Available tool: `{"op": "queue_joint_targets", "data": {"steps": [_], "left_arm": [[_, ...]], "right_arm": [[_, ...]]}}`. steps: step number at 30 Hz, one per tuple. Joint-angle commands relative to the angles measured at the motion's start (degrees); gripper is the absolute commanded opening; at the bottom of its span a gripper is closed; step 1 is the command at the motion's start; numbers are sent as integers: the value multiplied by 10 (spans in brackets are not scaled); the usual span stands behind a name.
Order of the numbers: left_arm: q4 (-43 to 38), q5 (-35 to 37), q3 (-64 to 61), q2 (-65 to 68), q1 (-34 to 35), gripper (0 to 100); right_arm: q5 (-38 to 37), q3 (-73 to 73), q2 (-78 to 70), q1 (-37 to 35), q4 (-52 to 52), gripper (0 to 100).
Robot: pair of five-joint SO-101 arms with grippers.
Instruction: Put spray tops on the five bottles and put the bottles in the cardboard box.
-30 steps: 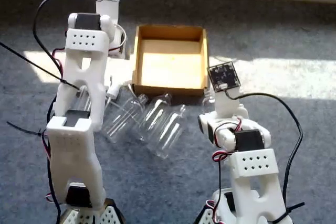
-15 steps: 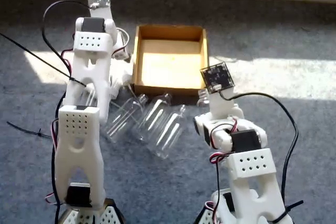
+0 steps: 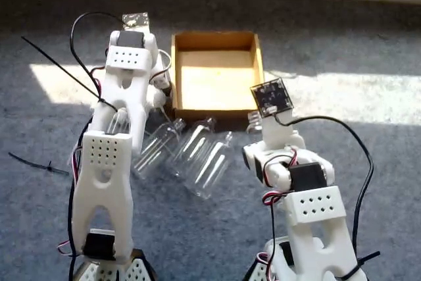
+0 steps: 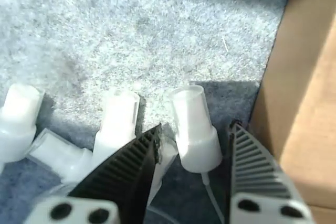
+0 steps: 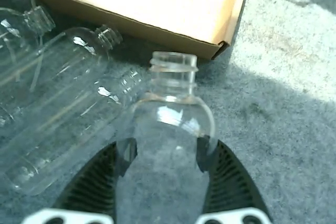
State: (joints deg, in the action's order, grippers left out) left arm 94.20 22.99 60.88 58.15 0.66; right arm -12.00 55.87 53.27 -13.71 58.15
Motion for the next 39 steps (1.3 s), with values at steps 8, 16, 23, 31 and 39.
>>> {"op": "queue_joint_targets", "data": {"steps": [8,16,23,31,39], "left_arm": [[-11,5,15,47,-24,190],[-7,-23,83,44,-10,104],[-6,-69,192,40,-10,72],[9,-105,341,1,-3,69],[38,-113,338,-176,25,69]], "right_arm": [[7,-1,10,0,-7,3],[7,-1,10,0,-7,3],[7,-1,10,0,-7,3],[7,10,10,-2,-7,3],[7,16,12,-3,-22,3]]}}
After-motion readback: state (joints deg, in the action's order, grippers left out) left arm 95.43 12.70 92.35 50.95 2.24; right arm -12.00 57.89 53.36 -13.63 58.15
